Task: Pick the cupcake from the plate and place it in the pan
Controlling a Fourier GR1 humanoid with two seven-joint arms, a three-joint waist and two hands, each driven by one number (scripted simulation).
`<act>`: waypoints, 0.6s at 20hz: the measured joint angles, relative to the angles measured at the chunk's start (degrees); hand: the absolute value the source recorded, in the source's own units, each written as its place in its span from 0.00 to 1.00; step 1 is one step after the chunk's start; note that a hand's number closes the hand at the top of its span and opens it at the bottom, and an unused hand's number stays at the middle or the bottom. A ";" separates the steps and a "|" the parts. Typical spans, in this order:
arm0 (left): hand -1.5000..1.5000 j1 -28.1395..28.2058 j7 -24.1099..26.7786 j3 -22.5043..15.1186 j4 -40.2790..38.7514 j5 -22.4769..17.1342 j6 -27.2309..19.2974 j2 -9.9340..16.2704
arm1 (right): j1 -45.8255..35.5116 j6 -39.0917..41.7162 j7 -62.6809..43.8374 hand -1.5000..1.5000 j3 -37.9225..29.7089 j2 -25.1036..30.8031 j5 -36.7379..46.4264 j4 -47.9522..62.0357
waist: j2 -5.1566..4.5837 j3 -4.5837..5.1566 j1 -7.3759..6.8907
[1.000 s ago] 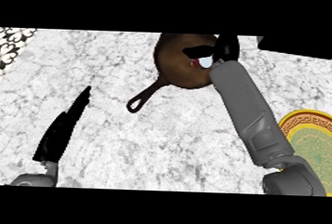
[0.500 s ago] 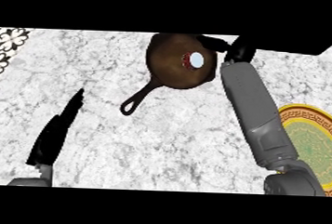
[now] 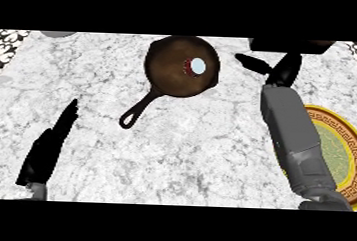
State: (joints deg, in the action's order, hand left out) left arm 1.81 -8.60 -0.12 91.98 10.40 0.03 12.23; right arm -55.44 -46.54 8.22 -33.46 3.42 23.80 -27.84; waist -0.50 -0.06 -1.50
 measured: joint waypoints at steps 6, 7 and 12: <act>0.50 3.20 0.70 0.37 1.04 0.49 -0.30 -0.56 | 9.87 6.30 0.26 0.00 3.04 2.03 -1.69 -9.05 | 0.69 0.06 1.66; 0.50 2.94 0.46 0.43 0.96 0.54 -0.34 -0.73 | 10.94 7.63 -0.85 0.00 3.82 2.78 -1.81 -11.03 | 0.70 0.05 1.76; 0.50 3.00 0.11 1.02 1.11 0.58 0.23 -0.67 | 20.97 13.67 -4.78 0.00 7.53 3.97 -2.90 -23.75 | 0.86 0.08 2.20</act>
State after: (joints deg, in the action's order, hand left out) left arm 4.81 -8.50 0.90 93.10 10.98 0.26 11.56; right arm -34.47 -32.87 3.44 -25.93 7.40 20.89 -51.59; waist 0.35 0.02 0.71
